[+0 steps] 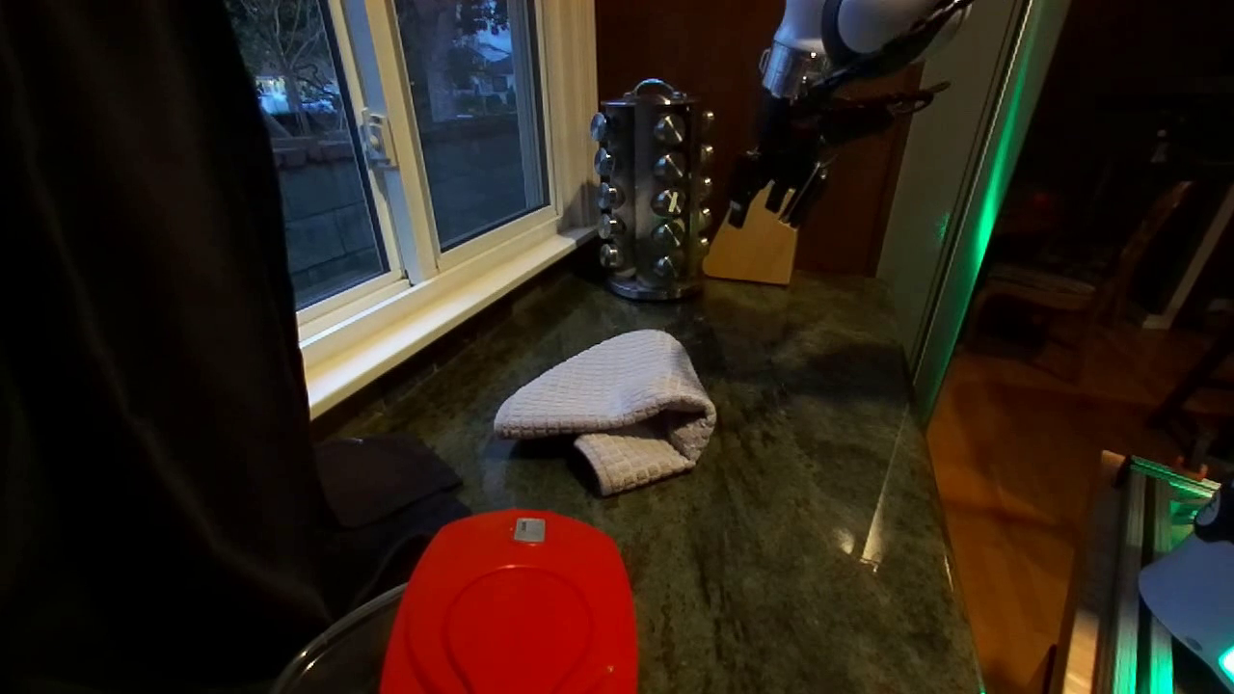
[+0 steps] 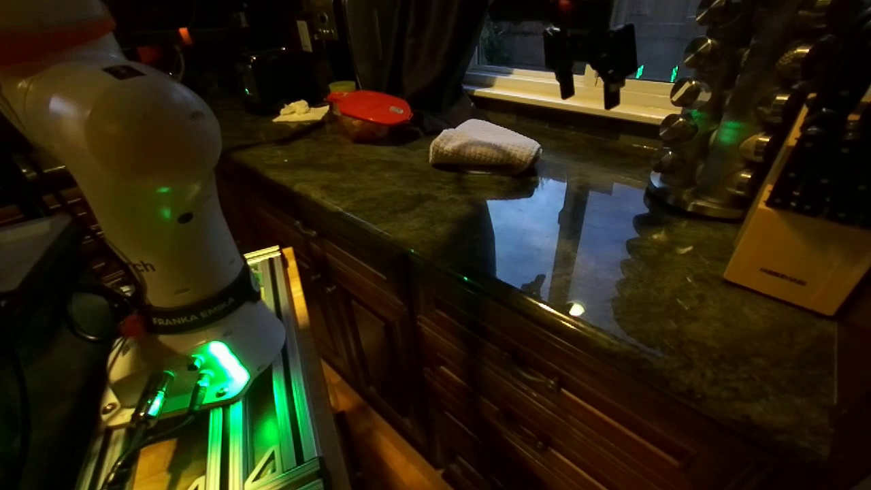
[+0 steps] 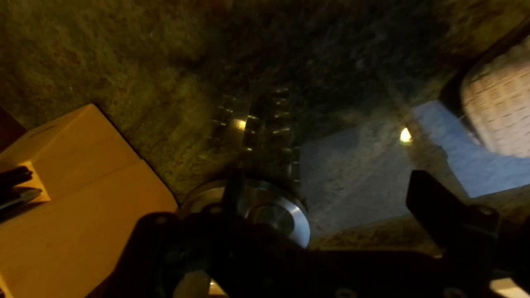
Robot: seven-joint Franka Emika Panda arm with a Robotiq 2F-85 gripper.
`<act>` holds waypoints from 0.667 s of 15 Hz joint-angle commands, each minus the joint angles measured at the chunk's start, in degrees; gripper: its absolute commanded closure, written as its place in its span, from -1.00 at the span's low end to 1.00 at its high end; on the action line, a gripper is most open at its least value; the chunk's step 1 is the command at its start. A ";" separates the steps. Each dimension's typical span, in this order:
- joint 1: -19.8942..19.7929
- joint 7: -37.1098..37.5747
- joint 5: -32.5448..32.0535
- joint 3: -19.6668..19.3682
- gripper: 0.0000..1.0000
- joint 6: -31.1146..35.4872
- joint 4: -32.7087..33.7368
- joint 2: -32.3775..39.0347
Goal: Place the spice bottle in the second hole from the top on the spice rack holder
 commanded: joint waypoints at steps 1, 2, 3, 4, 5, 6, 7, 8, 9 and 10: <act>-10.14 2.82 2.43 15.93 -1.00 -15.86 -0.09 -9.48; -12.96 3.31 3.58 20.54 -1.00 -20.70 0.89 -11.65; -15.21 3.02 5.55 24.16 -1.00 -25.58 2.17 -13.13; -16.62 2.98 7.34 26.51 -1.00 -29.86 3.57 -14.28; -18.15 2.91 8.49 28.51 -1.00 -33.47 4.72 -15.02; -18.97 1.04 11.07 29.25 -1.00 -36.96 6.02 -15.41; -20.46 1.53 9.33 30.82 -1.00 -32.19 4.91 -14.19; -20.98 1.43 10.35 31.62 -1.00 -34.80 5.70 -15.13; -21.30 1.33 10.81 31.90 -1.00 -35.70 6.00 -15.67; -21.49 1.20 10.98 31.90 -1.00 -35.76 6.02 -15.79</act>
